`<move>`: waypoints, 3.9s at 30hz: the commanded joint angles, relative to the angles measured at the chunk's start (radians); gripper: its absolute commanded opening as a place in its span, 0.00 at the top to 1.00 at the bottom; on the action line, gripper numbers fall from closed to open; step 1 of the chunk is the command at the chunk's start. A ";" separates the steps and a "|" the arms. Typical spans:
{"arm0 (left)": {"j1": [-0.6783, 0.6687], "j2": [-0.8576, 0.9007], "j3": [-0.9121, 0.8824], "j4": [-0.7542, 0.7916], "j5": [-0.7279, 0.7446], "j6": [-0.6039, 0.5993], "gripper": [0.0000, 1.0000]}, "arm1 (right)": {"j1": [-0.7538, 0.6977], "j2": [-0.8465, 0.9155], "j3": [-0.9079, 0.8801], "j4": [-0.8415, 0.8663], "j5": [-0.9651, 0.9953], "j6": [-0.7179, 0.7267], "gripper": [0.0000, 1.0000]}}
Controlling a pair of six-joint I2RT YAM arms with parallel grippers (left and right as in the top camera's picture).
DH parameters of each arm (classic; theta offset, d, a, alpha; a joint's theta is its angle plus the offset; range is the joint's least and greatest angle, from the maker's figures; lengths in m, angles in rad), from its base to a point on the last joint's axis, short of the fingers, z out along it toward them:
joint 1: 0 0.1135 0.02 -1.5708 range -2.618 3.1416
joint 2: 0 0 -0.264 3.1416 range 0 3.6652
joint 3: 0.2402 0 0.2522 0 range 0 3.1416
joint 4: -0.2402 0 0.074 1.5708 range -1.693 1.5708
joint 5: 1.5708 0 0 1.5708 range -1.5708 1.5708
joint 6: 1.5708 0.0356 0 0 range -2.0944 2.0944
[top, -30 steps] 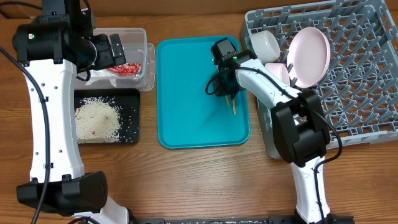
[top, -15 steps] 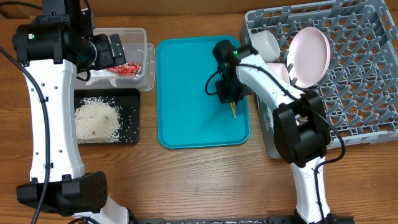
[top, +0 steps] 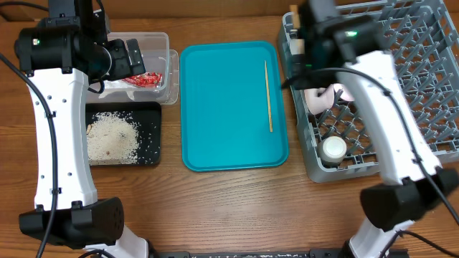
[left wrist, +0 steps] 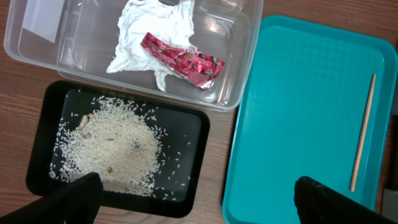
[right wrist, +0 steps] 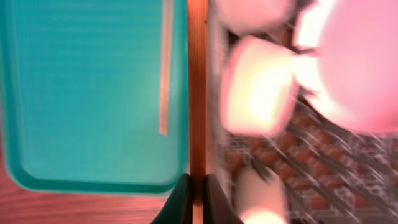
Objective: Sort waste into correct bins and load items into the dishwasher
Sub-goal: 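Carry the chopstick to the rack and drop it in with the right gripper, then grasp the second wooden chopstick on the teal tray with the right gripper, then carry the second chopstick into the rack and release it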
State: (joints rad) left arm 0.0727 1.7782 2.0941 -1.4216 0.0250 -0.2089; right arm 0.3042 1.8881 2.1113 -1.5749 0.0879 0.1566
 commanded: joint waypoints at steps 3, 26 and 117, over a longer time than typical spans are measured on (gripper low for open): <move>-0.001 0.000 0.009 0.000 -0.006 -0.001 0.01 | -0.117 -0.029 0.007 -0.051 0.024 0.000 0.96; -0.001 0.000 0.009 0.000 -0.006 -0.001 0.00 | -0.234 -0.029 -0.402 0.158 0.035 -0.138 0.85; -0.001 0.000 0.009 0.000 -0.006 -0.001 0.00 | 0.013 0.099 0.214 -0.070 -0.089 -0.189 0.96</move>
State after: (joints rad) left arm 0.0727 1.7782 2.0941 -1.4216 0.0246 -0.2089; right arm 0.3546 2.0266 2.3138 -1.6169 -0.0372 -0.0154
